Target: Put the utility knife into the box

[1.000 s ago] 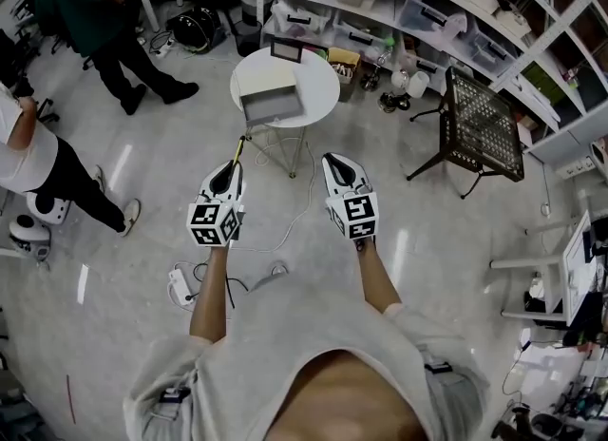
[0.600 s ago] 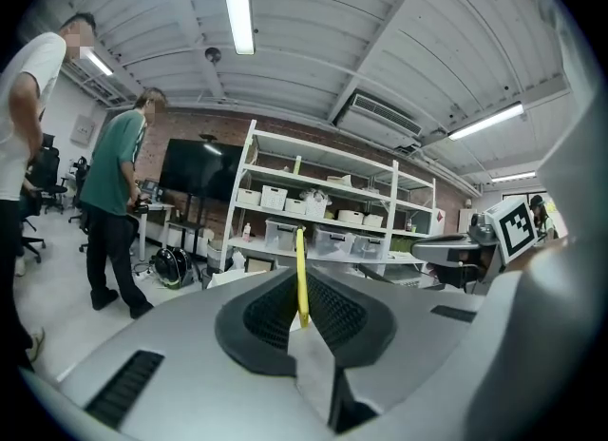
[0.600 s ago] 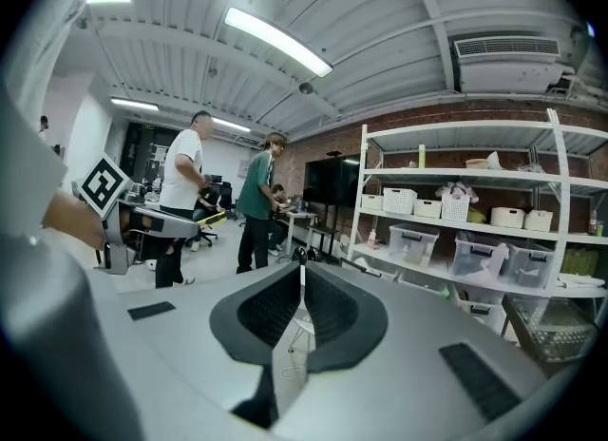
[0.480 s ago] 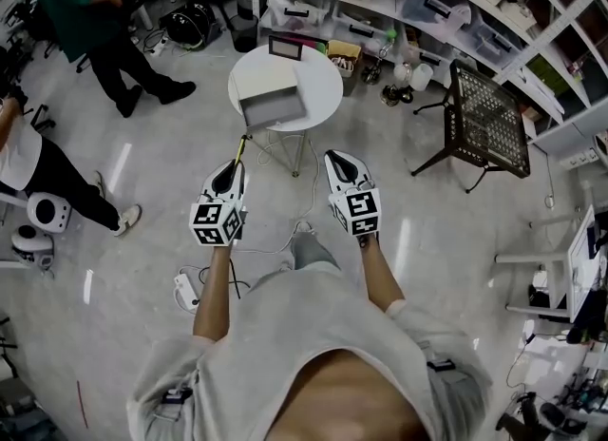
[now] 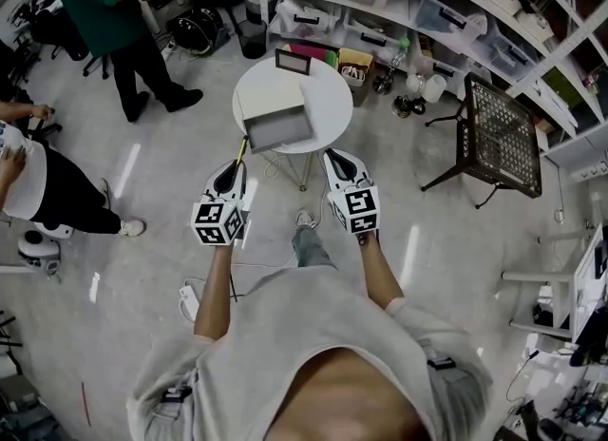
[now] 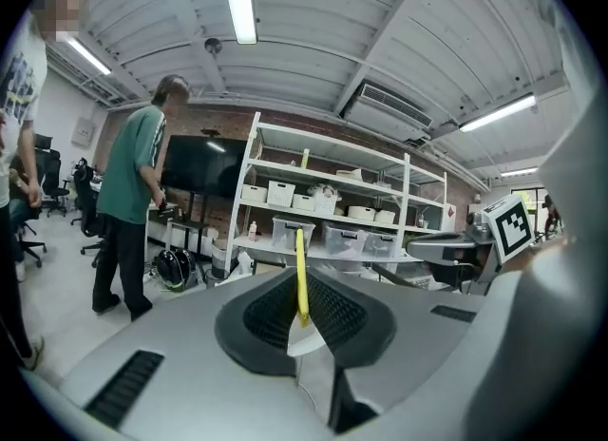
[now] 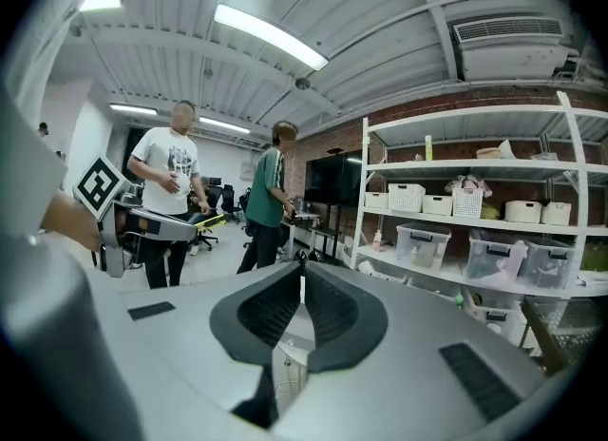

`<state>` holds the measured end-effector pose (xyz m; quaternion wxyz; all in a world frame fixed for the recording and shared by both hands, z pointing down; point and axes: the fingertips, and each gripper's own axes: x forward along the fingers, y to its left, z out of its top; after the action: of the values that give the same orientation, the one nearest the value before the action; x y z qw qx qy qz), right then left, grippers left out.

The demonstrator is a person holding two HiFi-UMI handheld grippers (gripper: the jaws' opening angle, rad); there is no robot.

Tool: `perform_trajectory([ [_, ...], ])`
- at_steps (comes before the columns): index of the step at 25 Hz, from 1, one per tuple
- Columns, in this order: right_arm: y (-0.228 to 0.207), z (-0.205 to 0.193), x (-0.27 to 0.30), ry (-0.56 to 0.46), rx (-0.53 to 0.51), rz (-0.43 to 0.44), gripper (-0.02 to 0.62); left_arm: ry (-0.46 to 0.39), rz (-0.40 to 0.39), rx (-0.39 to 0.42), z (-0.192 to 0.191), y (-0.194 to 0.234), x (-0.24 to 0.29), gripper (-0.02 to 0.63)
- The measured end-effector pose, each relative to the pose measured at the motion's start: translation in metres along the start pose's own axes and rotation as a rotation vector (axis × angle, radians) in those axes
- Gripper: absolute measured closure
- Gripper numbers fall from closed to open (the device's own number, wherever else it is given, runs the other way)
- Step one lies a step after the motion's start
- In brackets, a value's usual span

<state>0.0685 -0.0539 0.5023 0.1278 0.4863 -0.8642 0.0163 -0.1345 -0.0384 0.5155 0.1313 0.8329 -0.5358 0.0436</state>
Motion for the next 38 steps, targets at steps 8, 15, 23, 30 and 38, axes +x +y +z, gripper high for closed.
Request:
perform_trajectory([
  [8,-0.053,0.015,0.062,0.001,0.009,0.024,0.558,0.013,0.016,0.002,0.026,0.016,0.073,0.568],
  [15,-0.107,0.031,0.122,-0.006,0.004,0.045,0.558,0.015,0.038,0.000,0.051,0.035,0.145,0.568],
  [23,-0.150,0.034,0.184,-0.016,-0.015,0.087,0.558,0.006,0.063,-0.005,0.058,0.053,0.211,0.568],
  [30,-0.160,0.028,0.213,0.008,0.006,0.123,0.558,0.045,0.091,-0.009,0.053,0.066,0.228,0.568],
  [38,-0.140,0.012,0.228,0.058,0.027,0.167,0.558,0.105,0.112,-0.012,0.037,0.082,0.219,0.568],
])
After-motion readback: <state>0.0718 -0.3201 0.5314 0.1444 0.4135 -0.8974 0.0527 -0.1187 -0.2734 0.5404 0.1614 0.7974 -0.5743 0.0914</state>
